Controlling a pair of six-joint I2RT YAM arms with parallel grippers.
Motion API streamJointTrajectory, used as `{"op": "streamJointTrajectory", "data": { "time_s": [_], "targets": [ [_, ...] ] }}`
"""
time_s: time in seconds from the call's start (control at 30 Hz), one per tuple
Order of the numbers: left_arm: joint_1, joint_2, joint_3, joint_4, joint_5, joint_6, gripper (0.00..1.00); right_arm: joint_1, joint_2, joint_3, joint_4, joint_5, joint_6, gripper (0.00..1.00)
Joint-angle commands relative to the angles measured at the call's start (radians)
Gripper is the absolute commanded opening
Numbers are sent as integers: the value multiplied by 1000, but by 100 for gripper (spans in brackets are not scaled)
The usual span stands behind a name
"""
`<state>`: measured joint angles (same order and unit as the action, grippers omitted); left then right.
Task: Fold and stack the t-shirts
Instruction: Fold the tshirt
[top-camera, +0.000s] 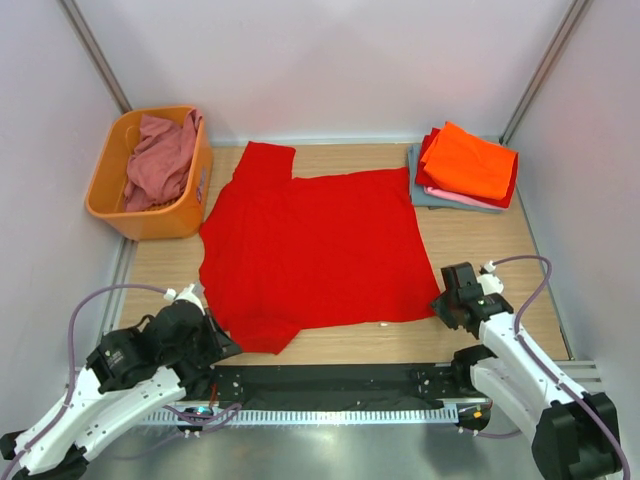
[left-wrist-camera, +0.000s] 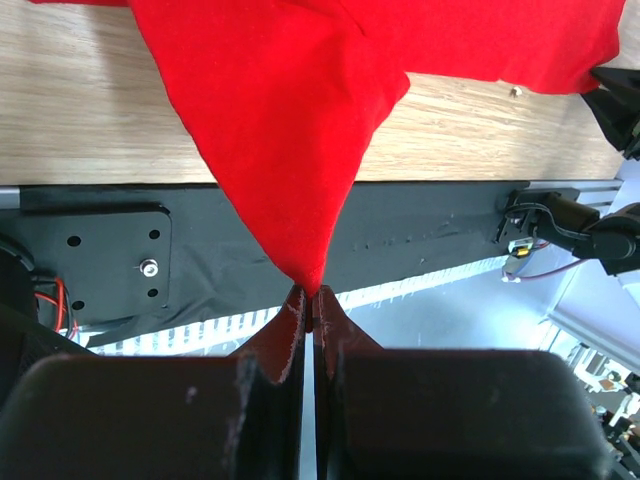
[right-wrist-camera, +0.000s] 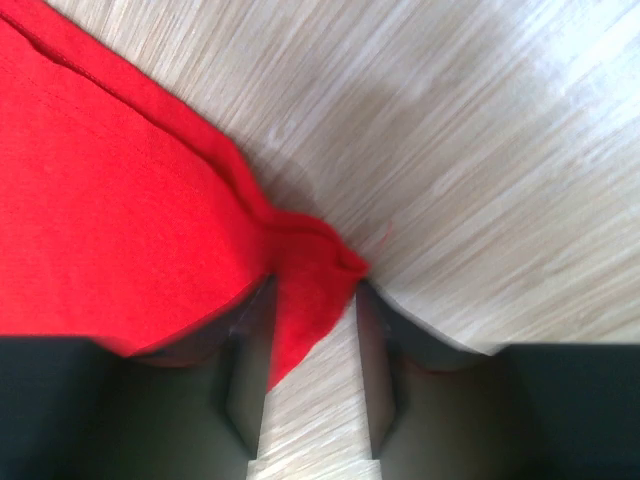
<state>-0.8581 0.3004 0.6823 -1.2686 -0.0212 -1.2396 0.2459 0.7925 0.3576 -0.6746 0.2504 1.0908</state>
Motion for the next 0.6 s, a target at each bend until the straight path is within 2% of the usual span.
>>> {"op": "streamJointTrajectory", "data": {
  "time_s": [0.0, 0.07, 0.1, 0.13, 0.43, 0.57],
  "targets": [
    [-4, -12, 8, 11, 10, -20, 0, -25, 19, -17, 61, -17, -43, 31],
    [-4, -9, 7, 9, 9, -21, 0, -25, 16, -19, 66, -31, -52, 19],
    [-4, -9, 6, 9, 9, -24, 0, -25, 5, -23, 69, -34, -57, 7],
    [-4, -9, 6, 11, 7, -26, 0, -25, -2, -26, 66, -39, -55, 1],
    [-4, 23, 46, -2, -17, -17, 0, -25, -208, 18, -106, -76, -55, 1],
    [-4, 54, 77, -6, -25, -4, 0, -25, -274, 116, -241, -53, -52, 1]
  ]
}}
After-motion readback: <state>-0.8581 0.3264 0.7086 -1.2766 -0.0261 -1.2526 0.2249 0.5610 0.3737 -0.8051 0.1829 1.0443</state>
